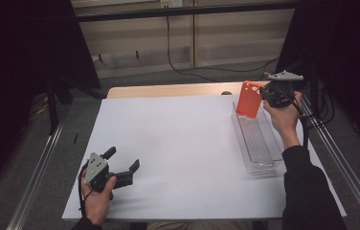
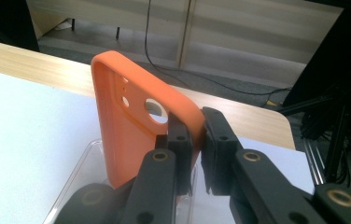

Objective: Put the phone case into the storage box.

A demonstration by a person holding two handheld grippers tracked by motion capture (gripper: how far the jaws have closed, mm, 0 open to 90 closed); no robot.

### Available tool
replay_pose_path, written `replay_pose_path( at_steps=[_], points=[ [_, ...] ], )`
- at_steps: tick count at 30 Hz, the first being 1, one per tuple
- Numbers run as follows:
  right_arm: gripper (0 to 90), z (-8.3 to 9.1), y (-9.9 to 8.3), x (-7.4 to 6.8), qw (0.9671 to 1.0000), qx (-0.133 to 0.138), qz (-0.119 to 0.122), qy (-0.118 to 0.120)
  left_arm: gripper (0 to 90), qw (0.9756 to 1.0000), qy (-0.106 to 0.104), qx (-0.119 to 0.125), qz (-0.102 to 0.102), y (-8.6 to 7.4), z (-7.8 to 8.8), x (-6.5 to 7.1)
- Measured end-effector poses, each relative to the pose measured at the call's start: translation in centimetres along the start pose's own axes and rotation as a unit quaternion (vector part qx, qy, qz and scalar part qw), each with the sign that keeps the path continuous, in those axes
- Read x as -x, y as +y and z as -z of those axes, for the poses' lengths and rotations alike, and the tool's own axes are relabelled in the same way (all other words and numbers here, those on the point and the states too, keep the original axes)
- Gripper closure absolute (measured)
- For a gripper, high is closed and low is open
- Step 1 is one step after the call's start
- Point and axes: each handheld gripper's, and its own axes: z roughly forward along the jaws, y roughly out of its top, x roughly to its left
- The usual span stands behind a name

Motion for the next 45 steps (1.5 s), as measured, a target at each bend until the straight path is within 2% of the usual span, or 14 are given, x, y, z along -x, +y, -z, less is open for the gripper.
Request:
replay_pose_path(
  at_steps=[17,20,24,30,34,45],
  points=[
    [82.4,-1.2,-0.8,-0.4,0.9999,-0.012,-0.003,-0.004,2.6,1.0000,0.000,-0.002,0.000,0.0,0.0,0.0],
    [82.3,-1.3,-0.6,-0.1,0.9998,-0.015,-0.008,0.005,2.5,1.0000,-0.002,-0.003,0.001,0.0,-0.1,0.0],
    [82.1,-1.5,-0.4,0.3,0.9992,-0.024,-0.027,0.017,2.6,1.0000,-0.001,-0.002,0.000,0.0,-0.1,0.1],
    [82.0,-1.9,0.0,0.5,0.9989,-0.029,-0.027,0.024,2.6,1.0000,-0.002,-0.002,0.001,0.0,-0.1,0.1],
    [81.7,-2.2,0.3,0.9,0.9981,-0.038,-0.030,0.038,2.7,1.0000,-0.002,-0.003,-0.001,-0.1,-0.1,0.0],
    [81.6,-3.2,0.9,1.3,0.9971,-0.047,-0.041,0.042,2.7,1.0000,0.000,-0.005,-0.007,-0.1,-0.1,0.1]
  ],
)
